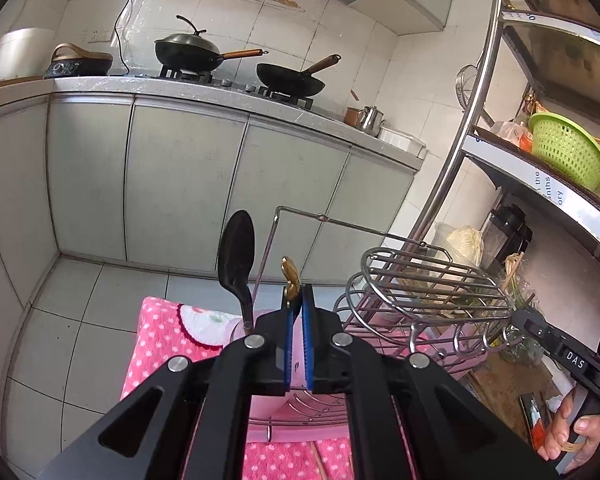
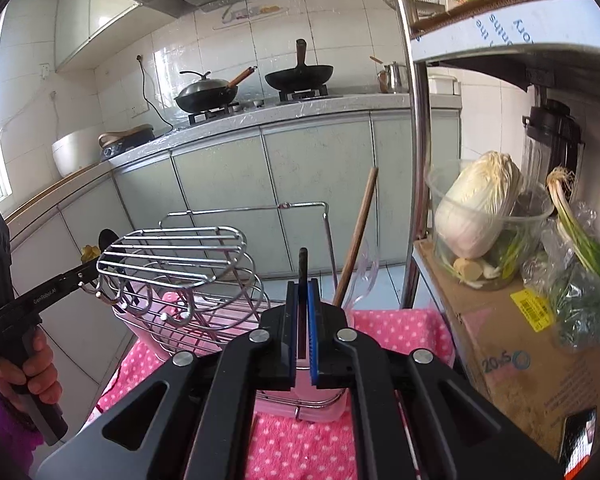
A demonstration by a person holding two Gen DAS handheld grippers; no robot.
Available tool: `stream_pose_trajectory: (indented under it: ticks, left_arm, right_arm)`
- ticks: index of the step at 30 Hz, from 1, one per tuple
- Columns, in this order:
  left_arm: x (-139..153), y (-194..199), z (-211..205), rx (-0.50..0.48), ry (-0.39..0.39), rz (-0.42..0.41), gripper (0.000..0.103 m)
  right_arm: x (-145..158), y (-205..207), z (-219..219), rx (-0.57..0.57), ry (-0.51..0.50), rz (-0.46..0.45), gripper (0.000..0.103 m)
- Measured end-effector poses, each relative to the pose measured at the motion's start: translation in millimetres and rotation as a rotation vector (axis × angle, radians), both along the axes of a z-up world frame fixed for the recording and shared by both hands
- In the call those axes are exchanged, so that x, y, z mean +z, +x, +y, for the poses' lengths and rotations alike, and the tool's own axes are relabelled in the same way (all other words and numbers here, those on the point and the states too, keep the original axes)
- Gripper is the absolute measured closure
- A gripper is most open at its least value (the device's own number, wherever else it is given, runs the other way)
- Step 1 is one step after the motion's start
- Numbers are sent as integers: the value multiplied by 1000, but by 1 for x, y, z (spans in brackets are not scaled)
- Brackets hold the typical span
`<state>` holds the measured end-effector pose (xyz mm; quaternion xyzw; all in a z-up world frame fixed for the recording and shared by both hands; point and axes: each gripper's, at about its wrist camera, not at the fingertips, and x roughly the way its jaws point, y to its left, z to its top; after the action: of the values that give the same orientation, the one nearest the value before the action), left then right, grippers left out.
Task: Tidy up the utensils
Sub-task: 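Open the left tool to drop the gold spoon into a cup while the right tool releases the chopstick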
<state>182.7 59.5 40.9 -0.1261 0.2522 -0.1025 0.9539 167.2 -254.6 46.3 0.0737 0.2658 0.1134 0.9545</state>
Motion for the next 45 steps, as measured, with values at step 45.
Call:
stream_pose_trajectory:
  ticks: [45]
  left_arm:
    - [-4,6,3,-33,59,245,81]
  right_arm:
    - [1,-32,-2,29,-11,82,68]
